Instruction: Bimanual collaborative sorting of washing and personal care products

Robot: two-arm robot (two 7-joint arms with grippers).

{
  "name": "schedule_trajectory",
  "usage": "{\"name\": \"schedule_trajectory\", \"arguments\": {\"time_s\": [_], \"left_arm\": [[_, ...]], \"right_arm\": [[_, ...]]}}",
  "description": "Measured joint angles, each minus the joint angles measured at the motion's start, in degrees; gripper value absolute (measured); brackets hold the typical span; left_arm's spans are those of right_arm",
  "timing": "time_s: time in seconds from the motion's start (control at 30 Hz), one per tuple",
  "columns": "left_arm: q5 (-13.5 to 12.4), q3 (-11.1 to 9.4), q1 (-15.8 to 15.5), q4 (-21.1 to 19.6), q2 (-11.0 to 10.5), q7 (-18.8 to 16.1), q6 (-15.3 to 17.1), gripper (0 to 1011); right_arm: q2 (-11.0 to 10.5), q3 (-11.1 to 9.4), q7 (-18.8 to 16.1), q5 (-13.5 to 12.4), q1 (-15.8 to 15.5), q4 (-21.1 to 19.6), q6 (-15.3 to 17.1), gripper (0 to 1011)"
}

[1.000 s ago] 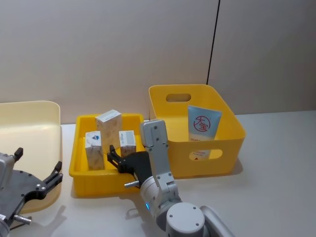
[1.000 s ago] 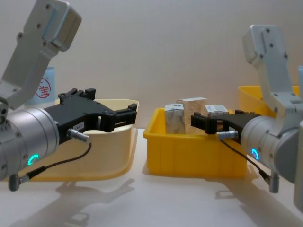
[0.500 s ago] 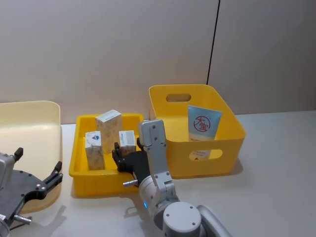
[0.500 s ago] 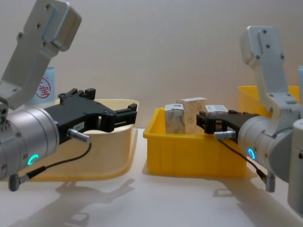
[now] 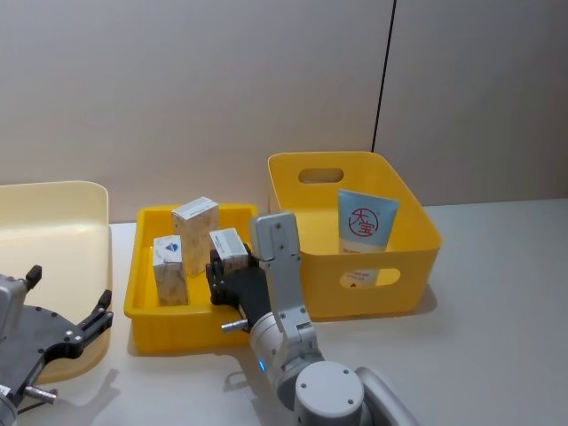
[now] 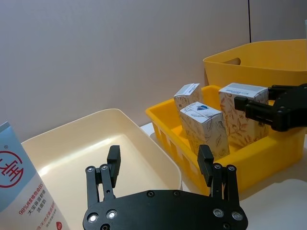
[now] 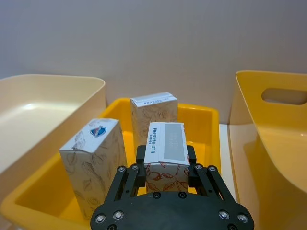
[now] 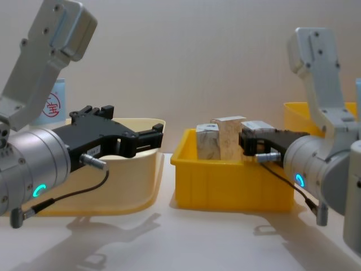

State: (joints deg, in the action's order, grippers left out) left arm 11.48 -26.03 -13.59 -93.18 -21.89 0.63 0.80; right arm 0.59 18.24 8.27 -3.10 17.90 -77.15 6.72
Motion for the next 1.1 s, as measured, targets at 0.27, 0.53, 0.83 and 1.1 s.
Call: {"name": "schedule_trajectory", "arguments": {"time_s": [0.27, 0.53, 0.83, 1.1], "left_arm": [[0.0, 0.0, 0.0, 0.0, 0.0, 0.0, 0.0, 1002], [0.0, 0.0, 0.0, 0.0, 0.0, 0.0, 0.0, 1002], [0.0, 0.0, 0.0, 0.0, 0.0, 0.0, 0.0, 1002], [0.0, 0.0, 0.0, 0.0, 0.0, 0.0, 0.0, 1002]], "right_arm": [[-0.5, -0.3, -2.1, -0.5, -0.2, -1.8, -2.7, 445], [-0.8, -1.3, -4.9, -2.1, 0.0, -4.4, -6.8, 445], [-1.1, -3.3, -6.0, -3.2, 0.3, -7.3, -10.7, 445], [-1.6, -6.1, -4.7, -2.8, -0.4, -10.6, -12.8, 445]]}}
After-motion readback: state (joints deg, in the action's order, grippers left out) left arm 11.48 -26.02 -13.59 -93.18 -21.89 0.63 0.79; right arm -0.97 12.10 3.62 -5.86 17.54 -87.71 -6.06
